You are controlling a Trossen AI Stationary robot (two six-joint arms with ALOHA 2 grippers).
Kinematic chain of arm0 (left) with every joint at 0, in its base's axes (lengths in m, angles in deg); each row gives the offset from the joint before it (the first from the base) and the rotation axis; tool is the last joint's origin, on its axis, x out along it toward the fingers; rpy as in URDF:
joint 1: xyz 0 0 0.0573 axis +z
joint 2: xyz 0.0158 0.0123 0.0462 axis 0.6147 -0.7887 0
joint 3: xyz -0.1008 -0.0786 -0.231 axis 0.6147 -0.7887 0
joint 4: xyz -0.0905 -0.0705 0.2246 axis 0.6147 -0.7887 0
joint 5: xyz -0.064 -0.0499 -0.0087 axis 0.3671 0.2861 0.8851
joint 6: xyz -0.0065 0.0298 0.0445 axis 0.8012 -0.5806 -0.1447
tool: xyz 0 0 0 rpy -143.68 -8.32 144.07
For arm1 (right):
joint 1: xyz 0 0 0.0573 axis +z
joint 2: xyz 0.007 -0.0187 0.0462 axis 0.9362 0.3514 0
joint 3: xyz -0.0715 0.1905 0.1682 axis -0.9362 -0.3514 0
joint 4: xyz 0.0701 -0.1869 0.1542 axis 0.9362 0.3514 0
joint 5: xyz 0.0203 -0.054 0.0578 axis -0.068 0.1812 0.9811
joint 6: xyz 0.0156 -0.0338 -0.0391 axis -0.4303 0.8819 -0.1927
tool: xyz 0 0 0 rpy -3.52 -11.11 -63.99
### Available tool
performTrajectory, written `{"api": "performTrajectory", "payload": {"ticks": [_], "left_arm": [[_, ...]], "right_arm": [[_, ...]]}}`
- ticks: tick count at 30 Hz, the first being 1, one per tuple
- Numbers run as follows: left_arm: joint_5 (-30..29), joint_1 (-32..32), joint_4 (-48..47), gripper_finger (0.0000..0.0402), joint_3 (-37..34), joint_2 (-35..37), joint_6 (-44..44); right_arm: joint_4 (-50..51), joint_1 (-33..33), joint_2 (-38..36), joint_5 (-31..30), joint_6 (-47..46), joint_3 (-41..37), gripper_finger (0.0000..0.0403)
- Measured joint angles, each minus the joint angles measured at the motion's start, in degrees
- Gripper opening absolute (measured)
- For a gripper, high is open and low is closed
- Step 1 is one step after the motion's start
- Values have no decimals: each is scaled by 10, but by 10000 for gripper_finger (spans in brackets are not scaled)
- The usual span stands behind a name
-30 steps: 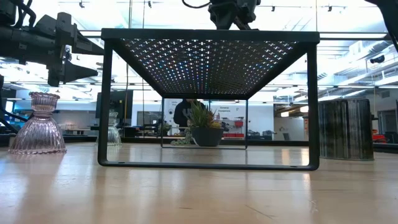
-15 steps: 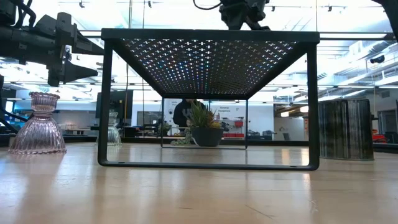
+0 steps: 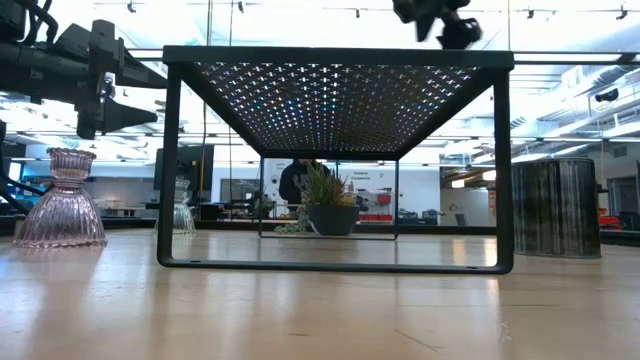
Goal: Pick & Place candle stick holders
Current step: Put the right scented candle can on the shelf aligned with the other scented candle can
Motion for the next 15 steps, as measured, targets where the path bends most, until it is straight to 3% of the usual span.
{"api": "performTrajectory", "payload": {"ticks": [5, 15], "left_arm": [[0, 0, 0, 378, 0, 0, 0], [0, 0, 0, 378, 0, 0, 0]], "right_arm": [[-7, 18, -60, 23, -49, -104, 400], [-119, 96, -140, 60, -199, -295, 400]]}}
